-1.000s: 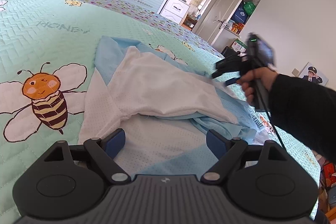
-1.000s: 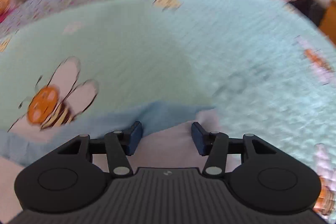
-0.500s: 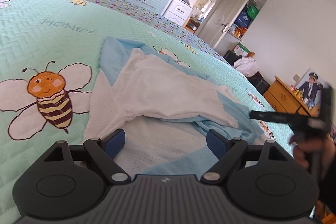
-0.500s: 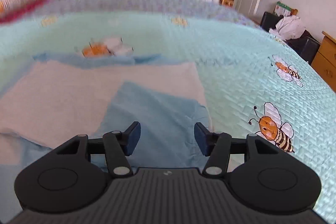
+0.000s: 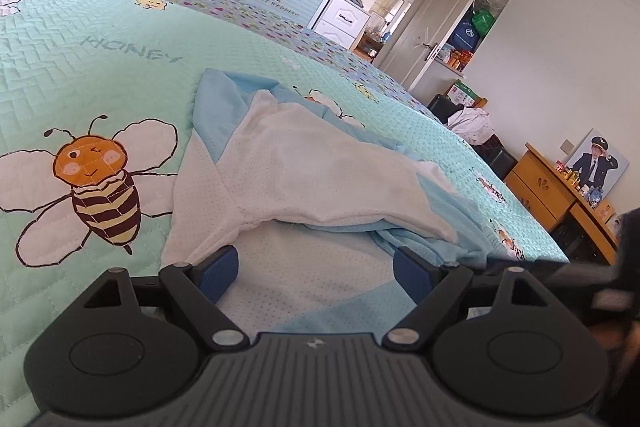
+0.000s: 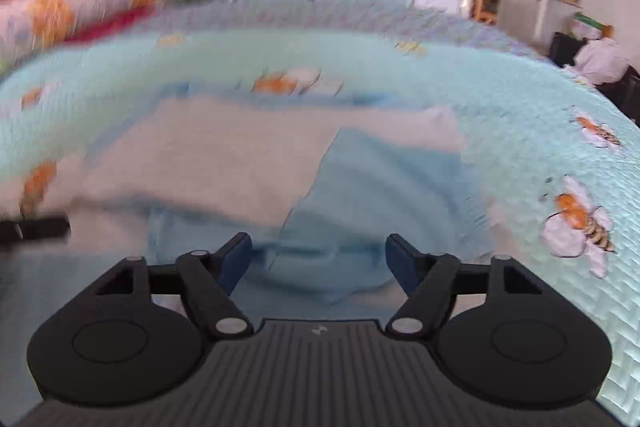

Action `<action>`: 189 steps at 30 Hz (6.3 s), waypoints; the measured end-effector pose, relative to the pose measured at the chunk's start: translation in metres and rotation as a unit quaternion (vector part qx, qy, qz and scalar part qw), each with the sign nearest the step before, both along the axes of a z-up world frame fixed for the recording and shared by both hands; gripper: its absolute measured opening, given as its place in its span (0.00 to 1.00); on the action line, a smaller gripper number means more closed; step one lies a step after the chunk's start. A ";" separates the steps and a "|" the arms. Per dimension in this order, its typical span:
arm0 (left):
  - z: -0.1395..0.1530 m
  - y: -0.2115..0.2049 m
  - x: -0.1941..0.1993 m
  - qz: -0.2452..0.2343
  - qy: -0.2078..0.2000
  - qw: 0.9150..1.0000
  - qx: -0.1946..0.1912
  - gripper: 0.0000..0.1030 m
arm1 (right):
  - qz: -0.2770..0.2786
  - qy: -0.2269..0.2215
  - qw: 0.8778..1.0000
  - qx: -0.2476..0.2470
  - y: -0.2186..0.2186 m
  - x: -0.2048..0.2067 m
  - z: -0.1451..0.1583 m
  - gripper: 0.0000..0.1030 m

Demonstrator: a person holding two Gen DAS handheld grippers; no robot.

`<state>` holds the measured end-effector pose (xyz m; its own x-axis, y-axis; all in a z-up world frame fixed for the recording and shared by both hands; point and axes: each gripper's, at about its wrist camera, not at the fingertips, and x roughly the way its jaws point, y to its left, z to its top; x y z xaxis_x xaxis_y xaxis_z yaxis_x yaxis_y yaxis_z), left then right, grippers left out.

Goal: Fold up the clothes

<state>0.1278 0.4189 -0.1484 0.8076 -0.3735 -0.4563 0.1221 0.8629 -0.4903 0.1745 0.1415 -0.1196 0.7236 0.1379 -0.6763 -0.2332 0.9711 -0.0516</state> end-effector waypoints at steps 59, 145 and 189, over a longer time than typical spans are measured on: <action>0.024 -0.107 -0.248 0.032 0.084 0.984 0.151 0.91 | 0.033 -0.029 0.998 0.049 -0.122 -0.247 0.000 0.76; 0.039 -0.150 -0.195 0.068 0.202 0.969 0.122 0.63 | -0.040 0.184 0.818 0.544 -0.219 -0.221 -0.058 0.38; 0.056 -0.080 -0.213 0.122 0.109 0.985 -0.049 0.06 | 0.002 0.100 0.841 0.532 -0.215 -0.206 -0.001 0.08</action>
